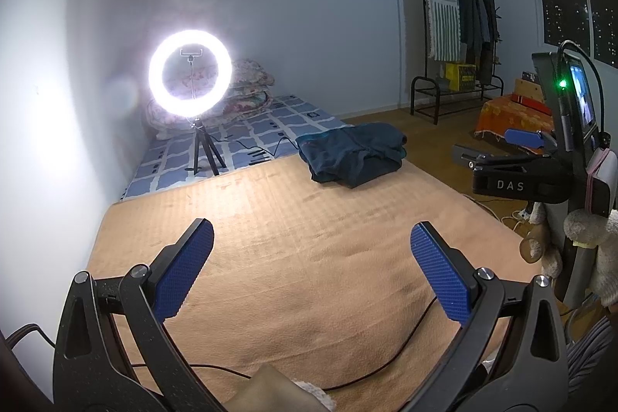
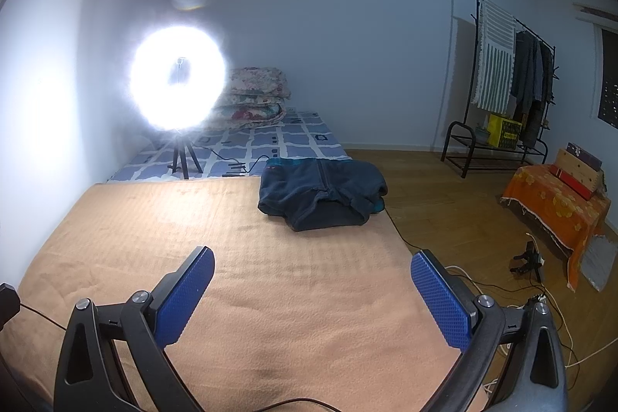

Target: Fold large clothes

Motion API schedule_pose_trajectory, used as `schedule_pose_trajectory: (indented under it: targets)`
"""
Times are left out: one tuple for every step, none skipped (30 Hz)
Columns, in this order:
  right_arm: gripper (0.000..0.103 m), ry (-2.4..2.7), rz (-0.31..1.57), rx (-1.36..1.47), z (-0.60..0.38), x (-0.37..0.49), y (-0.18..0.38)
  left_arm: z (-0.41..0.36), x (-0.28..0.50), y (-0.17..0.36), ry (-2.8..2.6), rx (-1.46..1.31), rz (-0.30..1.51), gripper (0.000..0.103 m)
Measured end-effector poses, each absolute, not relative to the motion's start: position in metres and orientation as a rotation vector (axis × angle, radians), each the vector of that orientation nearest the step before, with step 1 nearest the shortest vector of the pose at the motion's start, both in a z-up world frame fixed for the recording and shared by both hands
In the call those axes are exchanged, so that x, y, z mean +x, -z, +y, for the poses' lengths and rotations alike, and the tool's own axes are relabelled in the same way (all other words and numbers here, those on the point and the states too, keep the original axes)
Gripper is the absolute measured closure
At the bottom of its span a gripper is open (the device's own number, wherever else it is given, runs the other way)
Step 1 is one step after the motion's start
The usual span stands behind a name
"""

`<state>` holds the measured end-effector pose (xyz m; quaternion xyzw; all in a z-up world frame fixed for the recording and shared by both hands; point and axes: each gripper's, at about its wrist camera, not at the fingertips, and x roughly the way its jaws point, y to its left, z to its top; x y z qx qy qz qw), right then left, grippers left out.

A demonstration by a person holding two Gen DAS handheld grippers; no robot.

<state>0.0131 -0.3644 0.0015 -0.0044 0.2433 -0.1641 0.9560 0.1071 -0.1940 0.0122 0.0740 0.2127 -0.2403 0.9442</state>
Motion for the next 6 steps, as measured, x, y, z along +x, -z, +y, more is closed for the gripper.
schedule_pose_trajectory:
  targets:
    - [0.0, 0.332, 0.494, -0.01, -0.3639, 0.0138, -0.0014, -0.193, 0.108, -0.0128, 0.483, 0.147, 0.428, 0.0]
    - [0.0, 0.33, 0.495, -0.012, -0.3636, 0.0139, -0.0012, -0.1913, 0.1079, -0.014, 0.482, 0.145, 0.424, 0.0]
    - [0.0, 0.329, 0.495, -0.012, -0.3637, 0.0138, -0.0011, -0.1896, 0.1083, -0.015, 0.478, 0.143, 0.418, 0.0]
    - [0.0, 0.329, 0.494, -0.011, -0.3627, 0.0136, -0.0008, -0.1878, 0.1092, -0.0161, 0.465, 0.141, 0.407, 0.0]
    - [0.0, 0.329, 0.495, -0.011, -0.3626, 0.0139, -0.001, -0.1862, 0.1068, -0.016, 0.459, 0.138, 0.401, 0.0]
    - [0.0, 0.33, 0.495, -0.01, -0.363, 0.0138, -0.0008, -0.1839, 0.1079, -0.0171, 0.454, 0.13, 0.397, 0.0]
